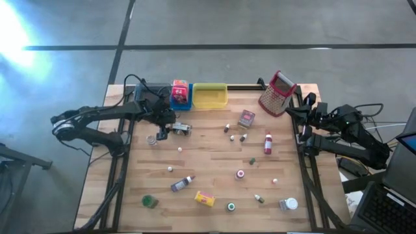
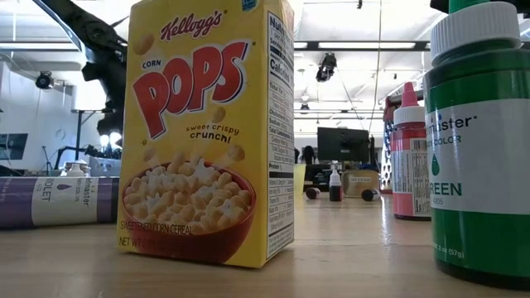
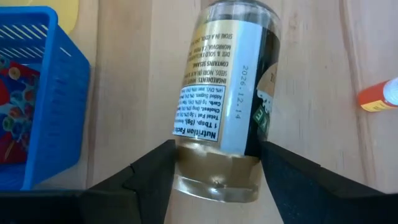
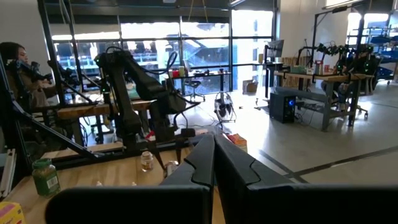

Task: Pick & Place Kitchen Items
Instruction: Put the yellow seasoning bottle into the black bin

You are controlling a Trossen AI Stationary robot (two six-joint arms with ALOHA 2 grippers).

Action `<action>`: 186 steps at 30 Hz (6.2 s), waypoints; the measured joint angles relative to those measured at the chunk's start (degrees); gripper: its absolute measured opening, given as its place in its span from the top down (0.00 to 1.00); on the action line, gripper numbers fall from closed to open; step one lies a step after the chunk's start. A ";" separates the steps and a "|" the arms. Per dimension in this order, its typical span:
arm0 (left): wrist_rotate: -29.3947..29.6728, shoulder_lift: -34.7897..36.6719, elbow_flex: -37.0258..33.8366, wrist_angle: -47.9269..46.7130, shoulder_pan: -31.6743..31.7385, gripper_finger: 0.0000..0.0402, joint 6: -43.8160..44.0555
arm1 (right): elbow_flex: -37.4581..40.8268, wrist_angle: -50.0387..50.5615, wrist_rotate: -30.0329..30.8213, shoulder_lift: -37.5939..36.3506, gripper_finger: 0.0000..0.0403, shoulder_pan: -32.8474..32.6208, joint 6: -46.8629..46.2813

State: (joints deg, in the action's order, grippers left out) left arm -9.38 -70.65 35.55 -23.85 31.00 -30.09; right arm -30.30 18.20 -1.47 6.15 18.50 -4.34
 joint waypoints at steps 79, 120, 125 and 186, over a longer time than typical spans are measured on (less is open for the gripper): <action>14.61 -1.31 26.90 -33.77 -0.87 0.27 6.11 | 0.00 0.02 0.01 -0.01 0.98 0.01 0.00; 48.29 -31.47 50.99 -66.04 13.70 0.27 4.61 | -0.01 0.02 0.01 -0.01 0.98 0.00 0.00; 46.05 -33.49 50.62 -66.11 14.47 0.27 4.08 | 0.00 0.02 0.02 -0.02 0.98 0.01 0.00; 51.58 -27.83 31.07 -50.65 17.63 0.25 -15.31 | 0.00 0.02 0.01 -0.02 0.98 0.00 0.00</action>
State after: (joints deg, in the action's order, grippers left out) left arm 42.20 -98.48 66.62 -74.50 48.63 -45.40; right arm -30.30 18.22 -1.46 6.13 18.50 -4.34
